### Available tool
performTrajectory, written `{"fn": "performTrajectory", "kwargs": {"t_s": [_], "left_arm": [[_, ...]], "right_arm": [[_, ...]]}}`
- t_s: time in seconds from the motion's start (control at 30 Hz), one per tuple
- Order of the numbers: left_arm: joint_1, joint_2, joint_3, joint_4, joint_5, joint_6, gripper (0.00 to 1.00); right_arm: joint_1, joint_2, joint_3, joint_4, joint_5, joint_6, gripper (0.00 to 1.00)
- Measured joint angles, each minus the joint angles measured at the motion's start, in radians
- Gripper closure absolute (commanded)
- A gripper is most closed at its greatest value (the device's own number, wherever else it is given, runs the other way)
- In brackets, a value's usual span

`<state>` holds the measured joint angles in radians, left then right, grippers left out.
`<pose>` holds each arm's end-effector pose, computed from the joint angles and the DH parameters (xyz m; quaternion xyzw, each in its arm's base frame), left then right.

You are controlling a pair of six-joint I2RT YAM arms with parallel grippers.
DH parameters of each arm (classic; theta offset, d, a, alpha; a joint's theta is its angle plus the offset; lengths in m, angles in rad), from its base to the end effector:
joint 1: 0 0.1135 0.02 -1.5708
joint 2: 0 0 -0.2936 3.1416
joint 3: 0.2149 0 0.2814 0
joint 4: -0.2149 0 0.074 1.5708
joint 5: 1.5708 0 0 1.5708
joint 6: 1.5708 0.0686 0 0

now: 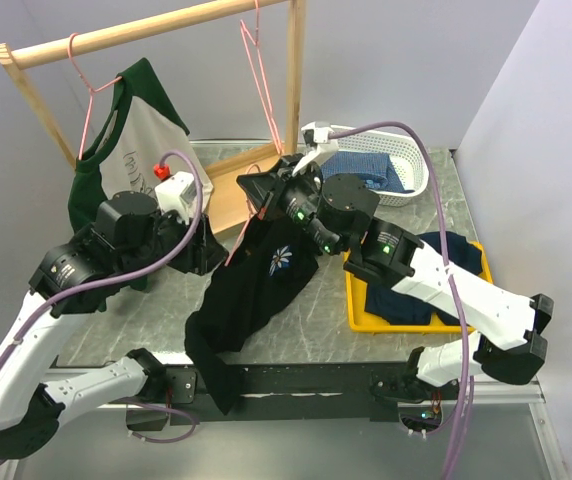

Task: Place the t-shirt on the hanger
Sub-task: Place the hanger at the clothesline.

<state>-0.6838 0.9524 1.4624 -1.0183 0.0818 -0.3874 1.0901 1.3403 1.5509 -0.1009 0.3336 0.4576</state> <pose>0.1397 -0.1211 0.4700 0.1477 0.8490 -0.2887 0.4173 0.1805 0.2975 0.5307 -0.0871 0.6638 0.4341 0.6027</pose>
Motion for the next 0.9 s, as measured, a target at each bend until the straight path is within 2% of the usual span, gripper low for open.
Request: {"fn": "performTrajectory", "kwargs": {"t_s": [0.07,0.3,0.37,0.87,0.9], "left_arm": [[0.000,-0.007,-0.014,-0.002,0.011,0.000,0.42],[0.000,-0.032,-0.043,-0.005,0.035,0.001,0.28],[0.000,-0.043,-0.043,-0.006,0.030,0.000,0.27],[-0.001,-0.079,-0.071,-0.006,0.070,-0.003,0.41],[-0.004,-0.079,-0.079,-0.008,0.061,-0.002,0.46]], "right_arm": [[0.001,0.011,0.018,-0.006,0.009,-0.006,1.00],[0.002,0.039,0.056,-0.037,0.037,-0.021,1.00],[0.003,0.045,0.061,-0.042,0.043,-0.026,1.00],[0.018,0.087,0.110,-0.068,0.106,-0.030,1.00],[0.018,0.091,0.118,-0.074,0.110,-0.031,1.00]]}}
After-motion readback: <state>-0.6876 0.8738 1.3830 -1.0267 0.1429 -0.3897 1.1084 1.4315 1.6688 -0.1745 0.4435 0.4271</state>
